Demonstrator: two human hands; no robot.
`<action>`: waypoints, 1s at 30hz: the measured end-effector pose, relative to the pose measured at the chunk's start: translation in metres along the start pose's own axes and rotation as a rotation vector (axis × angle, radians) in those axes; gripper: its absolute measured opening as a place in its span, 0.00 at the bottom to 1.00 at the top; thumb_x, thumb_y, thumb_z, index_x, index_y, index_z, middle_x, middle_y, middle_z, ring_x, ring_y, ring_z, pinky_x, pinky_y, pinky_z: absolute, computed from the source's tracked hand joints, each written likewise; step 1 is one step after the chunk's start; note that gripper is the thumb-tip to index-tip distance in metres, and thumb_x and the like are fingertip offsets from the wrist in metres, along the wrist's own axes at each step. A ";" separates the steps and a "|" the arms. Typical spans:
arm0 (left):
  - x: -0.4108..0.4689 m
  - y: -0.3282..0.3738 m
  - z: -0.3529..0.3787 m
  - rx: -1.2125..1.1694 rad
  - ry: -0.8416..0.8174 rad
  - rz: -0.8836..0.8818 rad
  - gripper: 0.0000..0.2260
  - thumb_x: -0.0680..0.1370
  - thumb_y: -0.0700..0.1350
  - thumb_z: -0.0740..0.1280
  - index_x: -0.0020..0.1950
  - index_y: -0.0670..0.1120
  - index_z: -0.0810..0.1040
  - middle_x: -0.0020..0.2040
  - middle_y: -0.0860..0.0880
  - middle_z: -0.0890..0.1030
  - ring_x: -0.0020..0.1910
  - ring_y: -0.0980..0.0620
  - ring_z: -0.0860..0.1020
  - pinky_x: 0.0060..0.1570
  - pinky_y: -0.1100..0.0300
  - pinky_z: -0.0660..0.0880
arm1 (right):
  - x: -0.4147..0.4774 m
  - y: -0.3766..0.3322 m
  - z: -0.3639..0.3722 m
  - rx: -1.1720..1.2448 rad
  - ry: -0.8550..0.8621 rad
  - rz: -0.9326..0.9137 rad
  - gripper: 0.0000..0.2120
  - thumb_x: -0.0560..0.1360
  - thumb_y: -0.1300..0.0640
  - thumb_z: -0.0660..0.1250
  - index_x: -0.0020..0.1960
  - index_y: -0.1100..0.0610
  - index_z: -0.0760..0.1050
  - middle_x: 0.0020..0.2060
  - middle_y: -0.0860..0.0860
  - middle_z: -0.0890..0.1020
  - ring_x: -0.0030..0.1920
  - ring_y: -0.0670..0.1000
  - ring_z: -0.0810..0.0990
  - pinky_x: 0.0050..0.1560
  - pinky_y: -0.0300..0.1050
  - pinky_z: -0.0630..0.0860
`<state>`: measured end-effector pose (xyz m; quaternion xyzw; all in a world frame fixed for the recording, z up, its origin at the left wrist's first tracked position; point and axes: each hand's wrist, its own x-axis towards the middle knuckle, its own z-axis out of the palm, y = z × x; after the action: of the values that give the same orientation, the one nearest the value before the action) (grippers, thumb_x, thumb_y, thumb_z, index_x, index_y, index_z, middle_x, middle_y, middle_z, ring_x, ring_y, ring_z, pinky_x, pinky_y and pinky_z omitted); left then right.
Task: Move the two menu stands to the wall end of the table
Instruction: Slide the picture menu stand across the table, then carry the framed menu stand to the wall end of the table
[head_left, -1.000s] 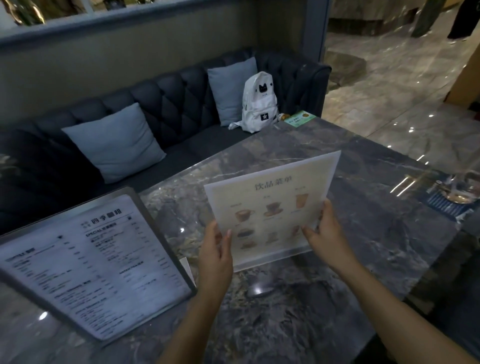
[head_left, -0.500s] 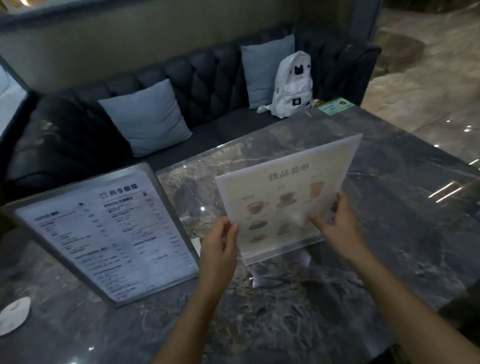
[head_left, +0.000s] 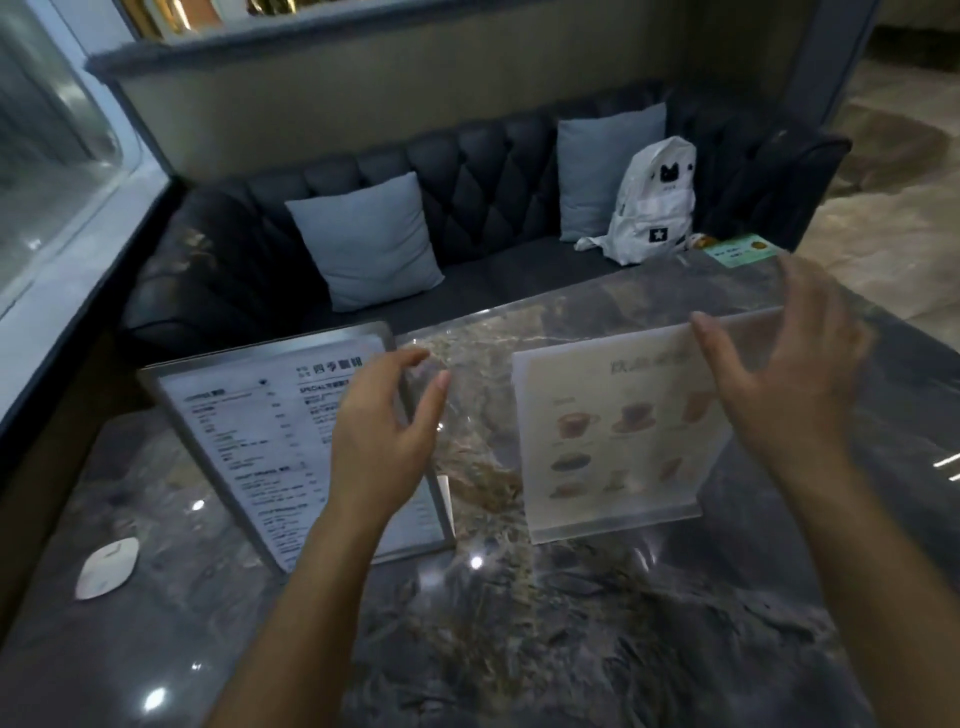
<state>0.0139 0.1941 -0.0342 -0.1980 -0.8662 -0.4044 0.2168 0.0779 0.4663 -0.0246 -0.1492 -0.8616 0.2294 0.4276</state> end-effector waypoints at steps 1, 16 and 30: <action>0.005 -0.002 -0.009 0.031 0.027 0.020 0.13 0.75 0.52 0.62 0.55 0.47 0.76 0.50 0.55 0.75 0.49 0.65 0.69 0.49 0.78 0.63 | 0.003 -0.009 0.000 -0.035 -0.009 -0.049 0.29 0.73 0.42 0.60 0.67 0.60 0.63 0.65 0.63 0.70 0.65 0.60 0.66 0.63 0.59 0.59; 0.023 -0.096 -0.129 0.348 0.058 -0.141 0.18 0.75 0.48 0.66 0.62 0.42 0.72 0.60 0.39 0.74 0.61 0.42 0.70 0.61 0.48 0.68 | -0.010 -0.180 0.087 -0.011 -0.304 -0.354 0.18 0.73 0.53 0.66 0.58 0.62 0.72 0.57 0.61 0.77 0.55 0.61 0.74 0.53 0.53 0.60; 0.011 -0.161 -0.136 -0.075 -0.001 -0.267 0.26 0.75 0.50 0.65 0.70 0.54 0.59 0.65 0.50 0.72 0.60 0.55 0.72 0.58 0.60 0.70 | -0.046 -0.194 0.165 0.235 -0.470 -0.159 0.22 0.75 0.55 0.64 0.66 0.59 0.65 0.62 0.58 0.71 0.60 0.57 0.70 0.58 0.48 0.66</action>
<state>-0.0494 -0.0069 -0.0488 -0.0891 -0.8692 -0.4615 0.1532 -0.0395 0.2368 -0.0412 0.0267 -0.9137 0.3218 0.2468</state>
